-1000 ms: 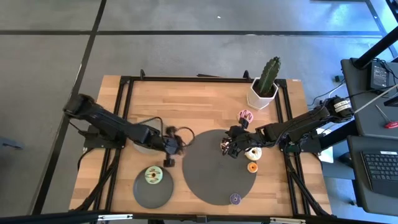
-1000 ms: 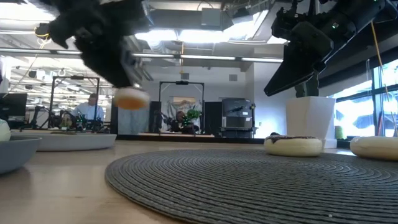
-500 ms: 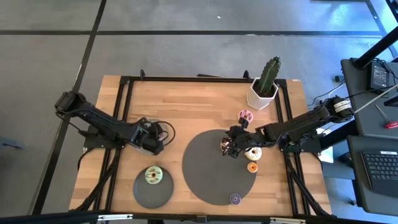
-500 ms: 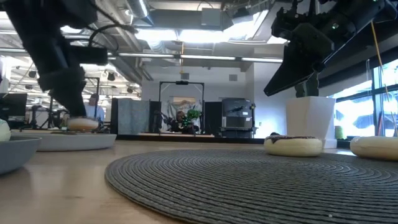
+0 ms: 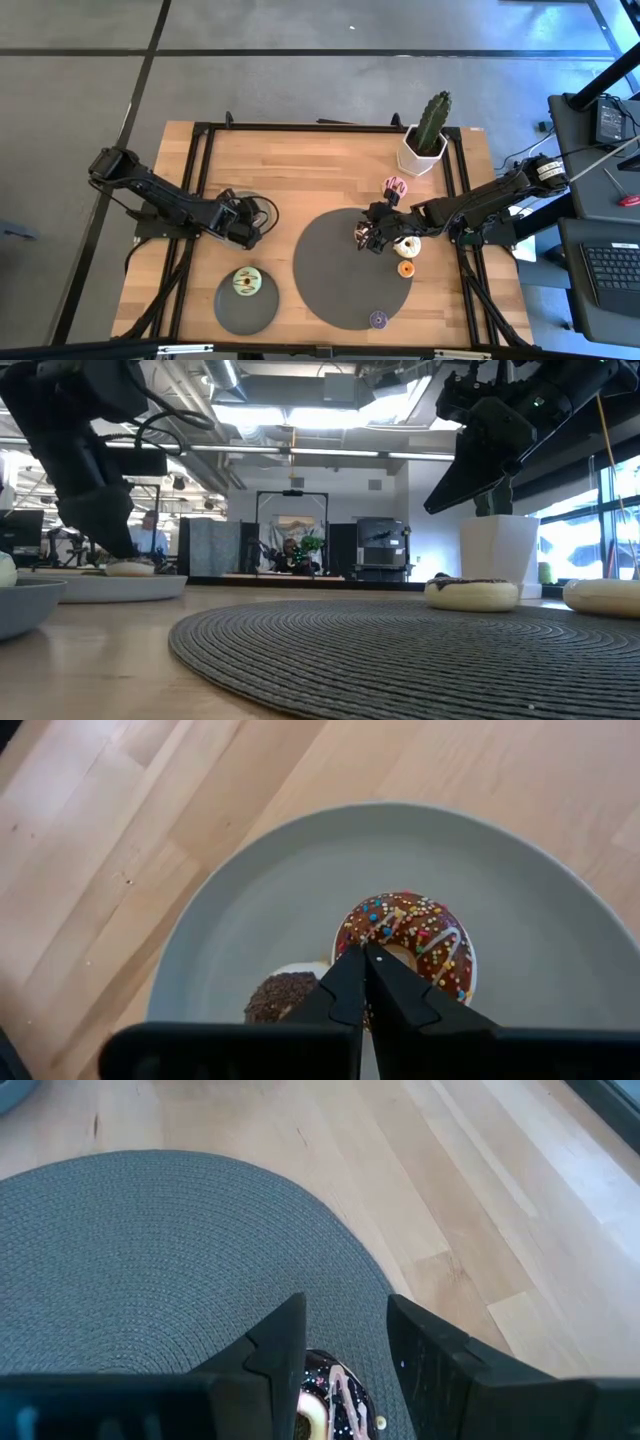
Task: Pick & Place donuts
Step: Put the small brown donut on the gray plate
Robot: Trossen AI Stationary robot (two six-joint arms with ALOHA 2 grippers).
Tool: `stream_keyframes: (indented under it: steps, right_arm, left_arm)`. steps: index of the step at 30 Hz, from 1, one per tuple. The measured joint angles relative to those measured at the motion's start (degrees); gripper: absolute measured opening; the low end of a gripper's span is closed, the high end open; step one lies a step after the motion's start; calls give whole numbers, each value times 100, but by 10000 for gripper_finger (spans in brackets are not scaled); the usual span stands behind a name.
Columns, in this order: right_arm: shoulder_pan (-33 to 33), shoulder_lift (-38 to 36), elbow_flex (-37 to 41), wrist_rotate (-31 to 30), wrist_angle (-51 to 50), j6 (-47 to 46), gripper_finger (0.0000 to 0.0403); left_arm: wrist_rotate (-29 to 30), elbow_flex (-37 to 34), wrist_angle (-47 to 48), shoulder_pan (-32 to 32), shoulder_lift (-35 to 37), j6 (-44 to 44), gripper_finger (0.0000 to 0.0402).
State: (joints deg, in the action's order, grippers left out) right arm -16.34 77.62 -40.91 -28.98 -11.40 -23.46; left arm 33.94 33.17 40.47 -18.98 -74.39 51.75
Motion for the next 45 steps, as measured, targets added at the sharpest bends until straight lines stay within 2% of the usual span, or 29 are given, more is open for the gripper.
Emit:
stream_keyframes:
  steps: [35,45]
  right_arm:
    - [0,0,0,3,0,-4,143]
    - [0,0,0,3,0,-4,143]
  left_arm:
    - [109,-3,-168,0,-271,-345,6]
    - [-27,-3,-165,0,-271,-512,23]
